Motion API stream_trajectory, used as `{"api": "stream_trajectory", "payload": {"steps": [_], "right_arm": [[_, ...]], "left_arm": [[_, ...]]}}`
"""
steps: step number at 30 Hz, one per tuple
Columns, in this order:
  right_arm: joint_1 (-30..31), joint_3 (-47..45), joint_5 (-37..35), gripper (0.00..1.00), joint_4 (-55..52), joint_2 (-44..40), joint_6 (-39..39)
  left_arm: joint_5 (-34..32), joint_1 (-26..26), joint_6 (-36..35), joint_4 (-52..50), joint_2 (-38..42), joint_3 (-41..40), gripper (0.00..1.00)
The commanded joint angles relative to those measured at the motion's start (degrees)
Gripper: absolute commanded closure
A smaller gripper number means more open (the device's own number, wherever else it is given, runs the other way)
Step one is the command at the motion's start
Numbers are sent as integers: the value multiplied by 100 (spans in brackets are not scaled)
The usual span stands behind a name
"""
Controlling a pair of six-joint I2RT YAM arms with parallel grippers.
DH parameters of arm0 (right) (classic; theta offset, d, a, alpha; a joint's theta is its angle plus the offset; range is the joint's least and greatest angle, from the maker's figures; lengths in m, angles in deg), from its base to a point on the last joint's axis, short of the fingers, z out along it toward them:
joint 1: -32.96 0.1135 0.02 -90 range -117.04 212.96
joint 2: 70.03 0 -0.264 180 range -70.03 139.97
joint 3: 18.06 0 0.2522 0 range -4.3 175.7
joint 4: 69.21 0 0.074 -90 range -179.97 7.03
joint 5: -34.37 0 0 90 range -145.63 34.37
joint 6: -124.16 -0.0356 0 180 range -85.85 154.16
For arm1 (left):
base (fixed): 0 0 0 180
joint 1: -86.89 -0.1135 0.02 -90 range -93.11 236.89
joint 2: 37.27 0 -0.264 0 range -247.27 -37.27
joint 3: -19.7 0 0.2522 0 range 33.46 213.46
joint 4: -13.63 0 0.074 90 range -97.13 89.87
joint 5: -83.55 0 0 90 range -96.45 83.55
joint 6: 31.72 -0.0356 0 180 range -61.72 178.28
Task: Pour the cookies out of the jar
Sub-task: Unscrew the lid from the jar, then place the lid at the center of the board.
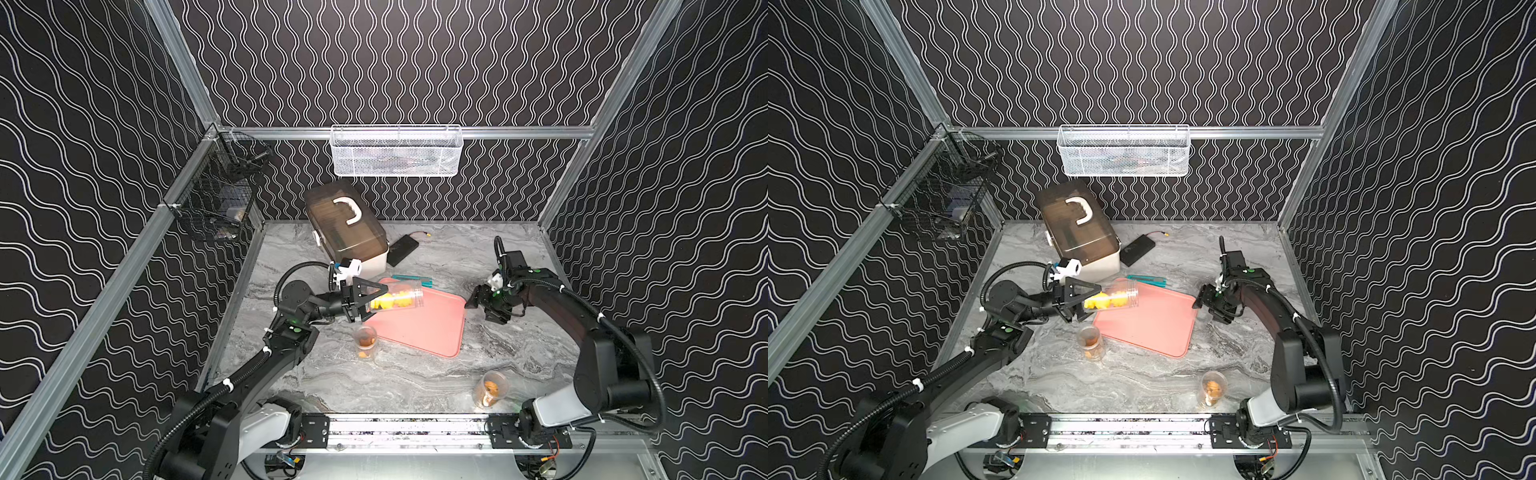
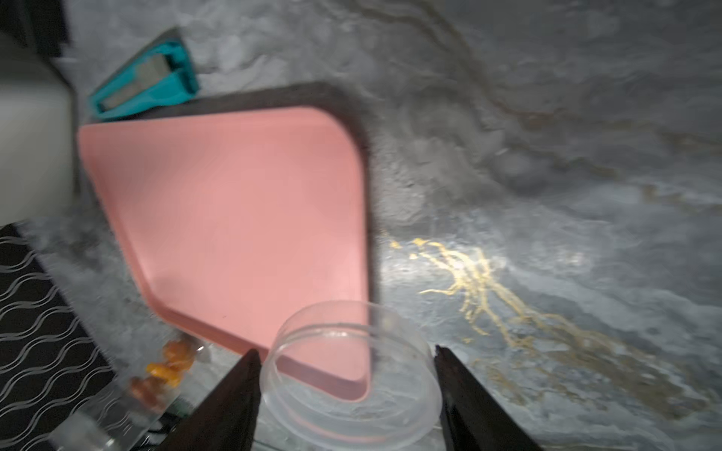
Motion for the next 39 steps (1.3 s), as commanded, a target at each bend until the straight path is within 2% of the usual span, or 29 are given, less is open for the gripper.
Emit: {"api": "stream_trajectory", "payload": {"steps": [1, 9, 23, 39], "right_arm": [[-136, -62, -544, 30, -82, 164, 123], [-394, -164, -506, 31, 154, 731, 169], [-455, -413, -482, 29, 404, 999, 246], [-470, -402, -403, 12, 413, 955, 193]], "left_arm": [[130, -30, 337, 681, -102, -46, 45], [143, -101, 685, 1324, -337, -178, 46], [150, -171, 752, 1487, -398, -266, 46], [144, -208, 748, 1409, -289, -284, 46]]}}
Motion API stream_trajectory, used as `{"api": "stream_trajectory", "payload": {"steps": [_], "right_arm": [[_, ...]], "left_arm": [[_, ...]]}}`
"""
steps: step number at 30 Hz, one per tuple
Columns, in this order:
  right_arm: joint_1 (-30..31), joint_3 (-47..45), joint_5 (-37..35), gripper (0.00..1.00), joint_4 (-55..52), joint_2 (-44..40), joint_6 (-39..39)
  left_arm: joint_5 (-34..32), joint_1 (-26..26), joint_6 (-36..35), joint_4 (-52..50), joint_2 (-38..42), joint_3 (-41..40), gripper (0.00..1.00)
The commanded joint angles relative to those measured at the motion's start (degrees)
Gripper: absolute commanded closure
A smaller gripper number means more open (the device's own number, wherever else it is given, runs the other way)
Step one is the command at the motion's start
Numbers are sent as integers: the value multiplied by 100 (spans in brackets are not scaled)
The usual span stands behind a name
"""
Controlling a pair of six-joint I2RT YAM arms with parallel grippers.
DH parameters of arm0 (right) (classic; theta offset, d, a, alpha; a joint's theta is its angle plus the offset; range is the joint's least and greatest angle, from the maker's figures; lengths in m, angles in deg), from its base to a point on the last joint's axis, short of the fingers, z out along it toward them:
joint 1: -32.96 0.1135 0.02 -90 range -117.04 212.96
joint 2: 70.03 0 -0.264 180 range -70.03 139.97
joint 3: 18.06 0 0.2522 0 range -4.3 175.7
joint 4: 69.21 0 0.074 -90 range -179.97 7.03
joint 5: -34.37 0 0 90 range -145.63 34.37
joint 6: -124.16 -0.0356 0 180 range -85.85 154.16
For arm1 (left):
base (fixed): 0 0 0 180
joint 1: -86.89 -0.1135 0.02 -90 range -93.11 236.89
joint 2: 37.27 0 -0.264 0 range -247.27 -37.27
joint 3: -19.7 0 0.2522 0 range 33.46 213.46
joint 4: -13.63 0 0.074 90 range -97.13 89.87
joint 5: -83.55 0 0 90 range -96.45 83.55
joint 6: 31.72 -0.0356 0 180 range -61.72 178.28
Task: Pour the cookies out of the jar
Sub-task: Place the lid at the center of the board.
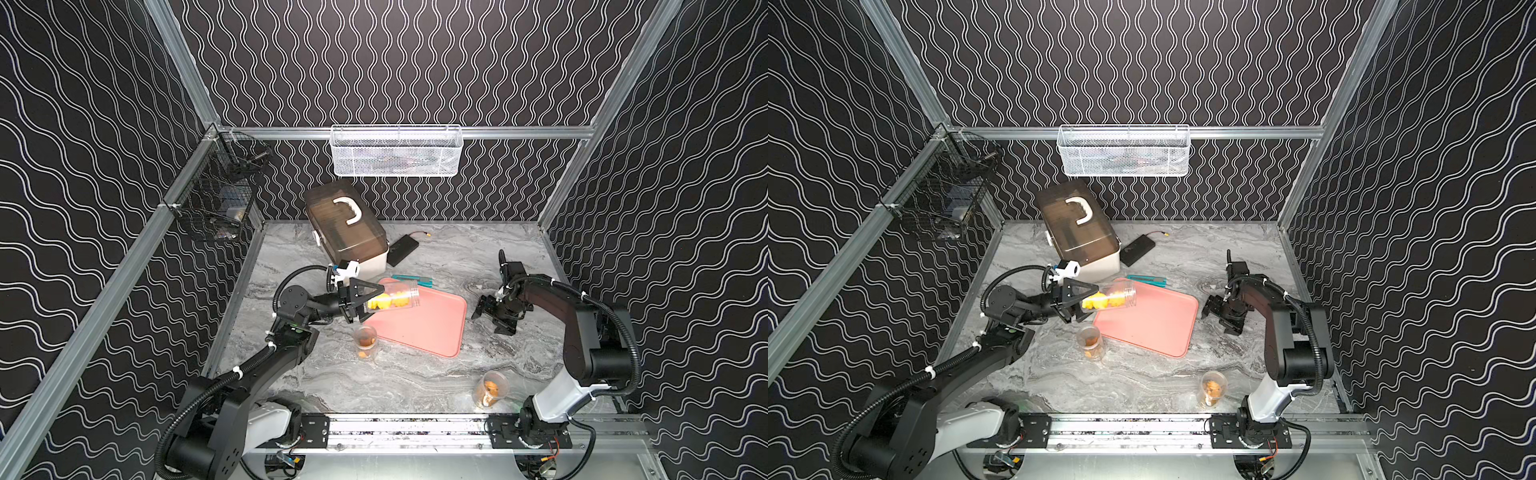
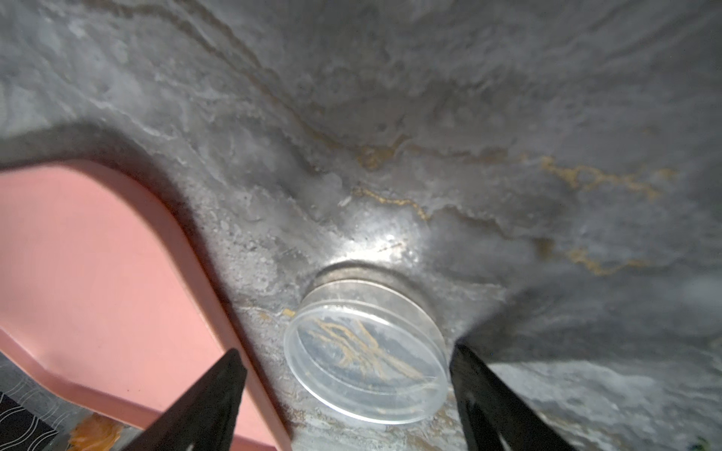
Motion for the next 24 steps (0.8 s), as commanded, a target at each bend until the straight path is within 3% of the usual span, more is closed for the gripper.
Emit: {"api": "stream_trajectory", "payload": {"steps": [1, 9, 14, 24], "right_arm": [[-6, -53, -154, 11, 50, 71, 6], [-4, 157, -170, 3, -99, -657, -187], [-5, 572, -133, 2, -410, -1305, -272], [118, 1105, 866, 0, -809, -2048, -214]], "left_arm": [[43, -12, 180, 342, 63, 2, 46], [87, -12, -289, -563, 346, 179, 46], [96, -14, -1324, -2331, 816, 491, 46], [-79, -15, -3096, -5214, 1355, 1071, 46]]}}
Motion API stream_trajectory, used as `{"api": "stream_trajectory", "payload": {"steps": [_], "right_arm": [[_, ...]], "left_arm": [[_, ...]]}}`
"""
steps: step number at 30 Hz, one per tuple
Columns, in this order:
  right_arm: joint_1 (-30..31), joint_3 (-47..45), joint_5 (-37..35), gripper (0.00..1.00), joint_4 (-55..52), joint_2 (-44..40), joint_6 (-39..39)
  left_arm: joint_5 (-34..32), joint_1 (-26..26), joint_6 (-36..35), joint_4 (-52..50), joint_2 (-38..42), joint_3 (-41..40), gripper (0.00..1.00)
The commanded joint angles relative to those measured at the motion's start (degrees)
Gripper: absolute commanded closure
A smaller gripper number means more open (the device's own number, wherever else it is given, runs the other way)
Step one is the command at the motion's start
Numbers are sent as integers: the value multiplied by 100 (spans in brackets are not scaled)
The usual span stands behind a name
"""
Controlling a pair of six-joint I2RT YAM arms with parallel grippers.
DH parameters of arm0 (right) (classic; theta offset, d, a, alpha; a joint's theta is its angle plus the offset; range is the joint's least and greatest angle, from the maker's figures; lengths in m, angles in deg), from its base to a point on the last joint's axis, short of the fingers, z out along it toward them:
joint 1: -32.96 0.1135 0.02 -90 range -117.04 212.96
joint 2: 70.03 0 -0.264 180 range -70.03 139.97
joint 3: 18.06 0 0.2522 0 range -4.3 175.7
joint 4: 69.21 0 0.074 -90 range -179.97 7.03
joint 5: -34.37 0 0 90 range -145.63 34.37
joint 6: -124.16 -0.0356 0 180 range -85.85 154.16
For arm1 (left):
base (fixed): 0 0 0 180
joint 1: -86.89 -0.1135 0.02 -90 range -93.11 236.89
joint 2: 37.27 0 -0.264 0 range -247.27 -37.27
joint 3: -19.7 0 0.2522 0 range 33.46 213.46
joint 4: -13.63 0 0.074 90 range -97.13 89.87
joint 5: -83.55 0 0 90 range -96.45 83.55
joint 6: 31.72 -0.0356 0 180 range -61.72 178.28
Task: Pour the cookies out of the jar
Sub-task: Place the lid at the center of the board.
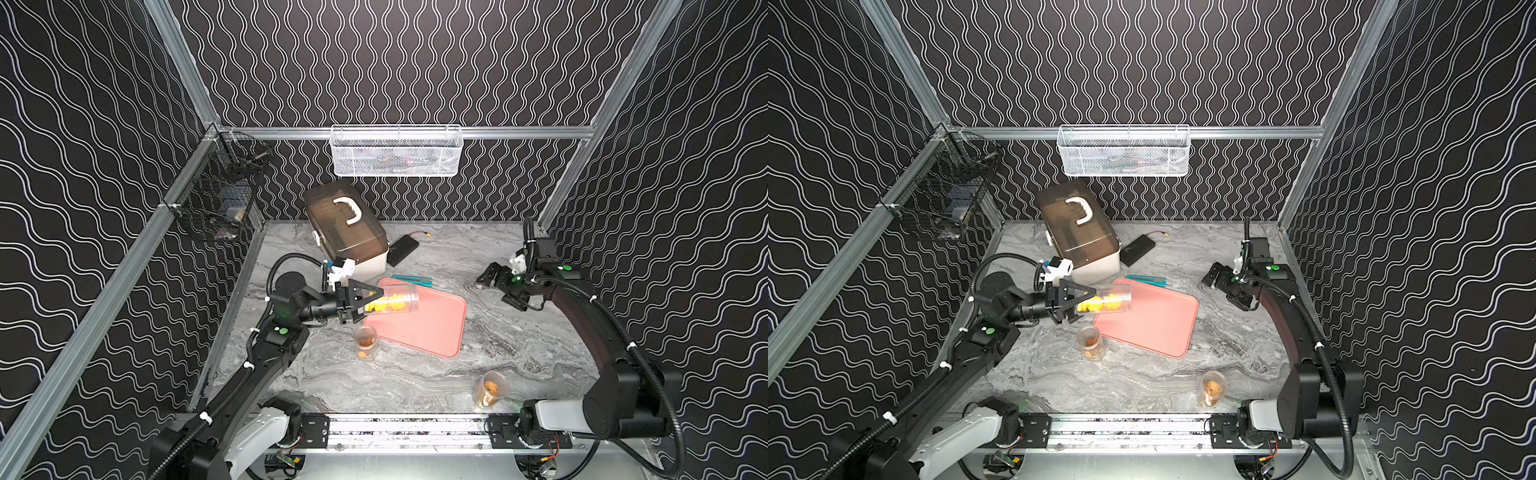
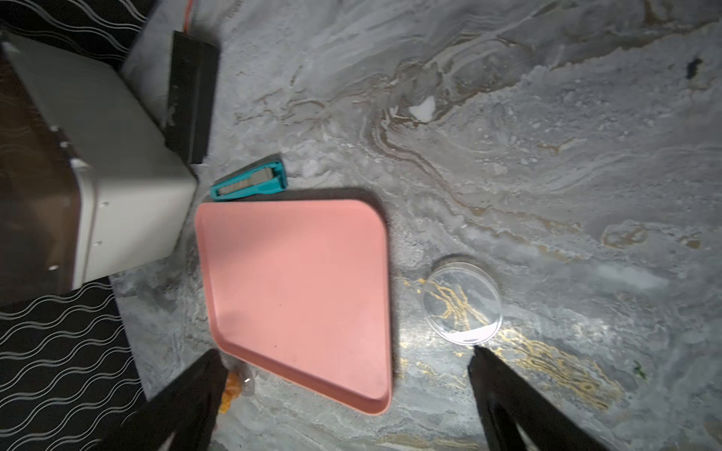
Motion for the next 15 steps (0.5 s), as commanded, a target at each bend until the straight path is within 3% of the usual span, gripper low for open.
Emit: {"api": "stream_trajectory", "payload": {"steps": [1, 9, 15], "right_arm": [[49, 67, 503, 0, -341, -197, 53], [128, 40, 1077, 0, -481, -534, 176], [357, 376, 984, 0, -915, -578, 378]], "left_arm": [[-68, -3, -815, -1080, 100, 162, 47], [-279, -3, -1476, -2157, 194, 480, 47], [-463, -3, -2012, -2909, 74, 645, 47]]}}
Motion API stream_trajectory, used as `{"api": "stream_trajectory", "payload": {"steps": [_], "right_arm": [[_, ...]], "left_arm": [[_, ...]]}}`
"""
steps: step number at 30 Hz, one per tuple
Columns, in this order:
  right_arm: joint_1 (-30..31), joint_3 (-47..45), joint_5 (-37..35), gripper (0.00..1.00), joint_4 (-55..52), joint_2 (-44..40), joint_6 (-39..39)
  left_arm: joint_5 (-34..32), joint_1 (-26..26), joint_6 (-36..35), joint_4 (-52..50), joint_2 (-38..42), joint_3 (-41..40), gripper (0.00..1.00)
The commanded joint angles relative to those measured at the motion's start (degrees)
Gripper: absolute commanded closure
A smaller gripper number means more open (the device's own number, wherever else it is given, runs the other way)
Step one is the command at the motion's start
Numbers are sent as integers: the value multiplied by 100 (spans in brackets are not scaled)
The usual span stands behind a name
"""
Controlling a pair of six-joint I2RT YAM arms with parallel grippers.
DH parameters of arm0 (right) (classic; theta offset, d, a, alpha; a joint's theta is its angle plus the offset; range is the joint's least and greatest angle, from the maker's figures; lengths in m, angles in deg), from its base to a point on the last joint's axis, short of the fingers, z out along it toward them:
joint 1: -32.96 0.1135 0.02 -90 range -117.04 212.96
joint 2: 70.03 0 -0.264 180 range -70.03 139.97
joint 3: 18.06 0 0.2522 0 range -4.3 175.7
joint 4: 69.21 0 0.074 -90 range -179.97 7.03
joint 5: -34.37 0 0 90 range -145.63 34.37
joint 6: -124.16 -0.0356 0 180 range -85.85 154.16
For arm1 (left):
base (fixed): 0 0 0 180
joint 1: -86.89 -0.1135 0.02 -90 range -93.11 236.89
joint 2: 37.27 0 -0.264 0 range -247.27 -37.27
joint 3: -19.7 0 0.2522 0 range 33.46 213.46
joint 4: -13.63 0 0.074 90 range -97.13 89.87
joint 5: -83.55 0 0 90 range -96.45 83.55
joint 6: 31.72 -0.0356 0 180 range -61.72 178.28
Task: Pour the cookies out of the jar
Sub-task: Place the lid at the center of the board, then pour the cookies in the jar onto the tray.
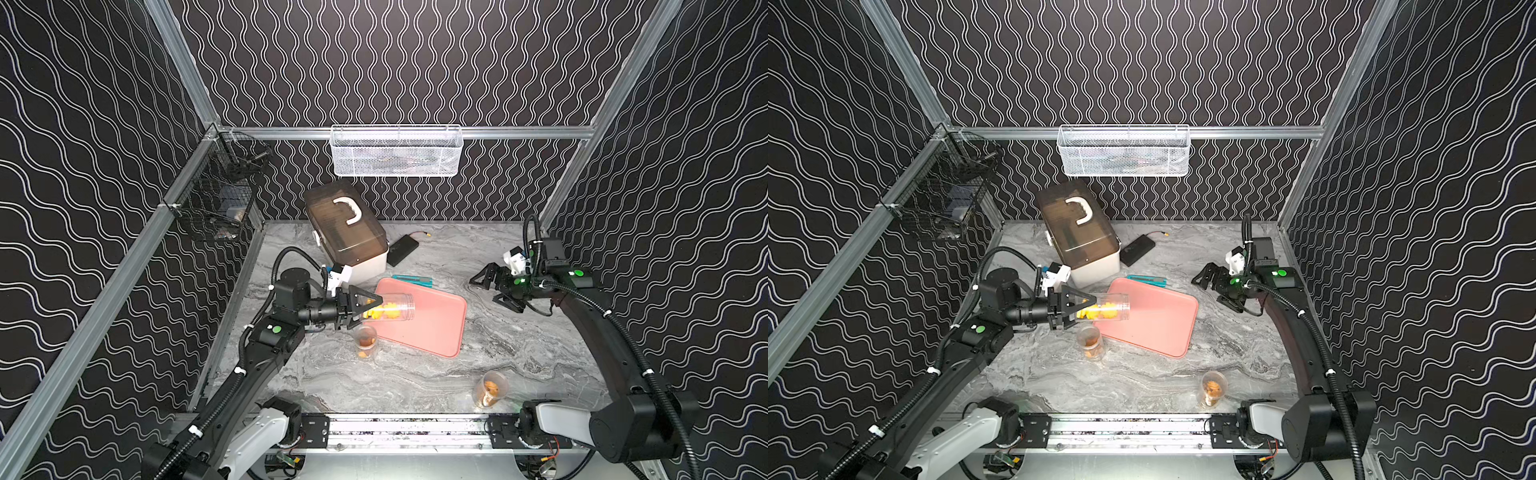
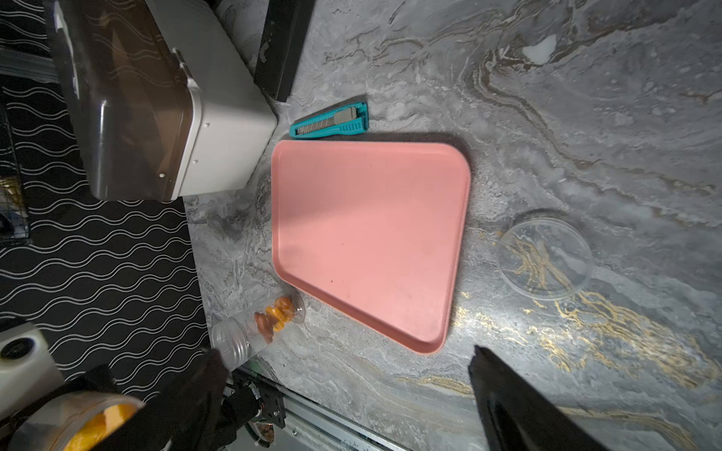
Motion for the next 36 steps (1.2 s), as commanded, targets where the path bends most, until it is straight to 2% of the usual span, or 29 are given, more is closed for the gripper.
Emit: {"api": "stream_trajectory", "payload": {"steps": [1, 6, 11, 21, 28, 36], "right_arm": [[208, 175, 25, 0, -348, -113, 125], [390, 300, 235, 0, -457, -377, 23], [444, 258, 456, 0, -513, -564, 1], [554, 218, 788, 0, -507, -843, -100], [695, 686, 726, 0, -726, -851, -39], [722, 279, 598, 0, -488, -886, -56]], "left_arm": [[-145, -7, -654, -687, -96, 182, 47], [-340, -3, -1153, -1319, -328, 379, 47], [-330, -4, -801, -771, -435, 195, 47], [-555, -3, -521, -514, -348, 143, 47], [-675, -8, -378, -304, -470, 161, 47], [-666, -5, -497, -159, -867, 96, 48]]}}
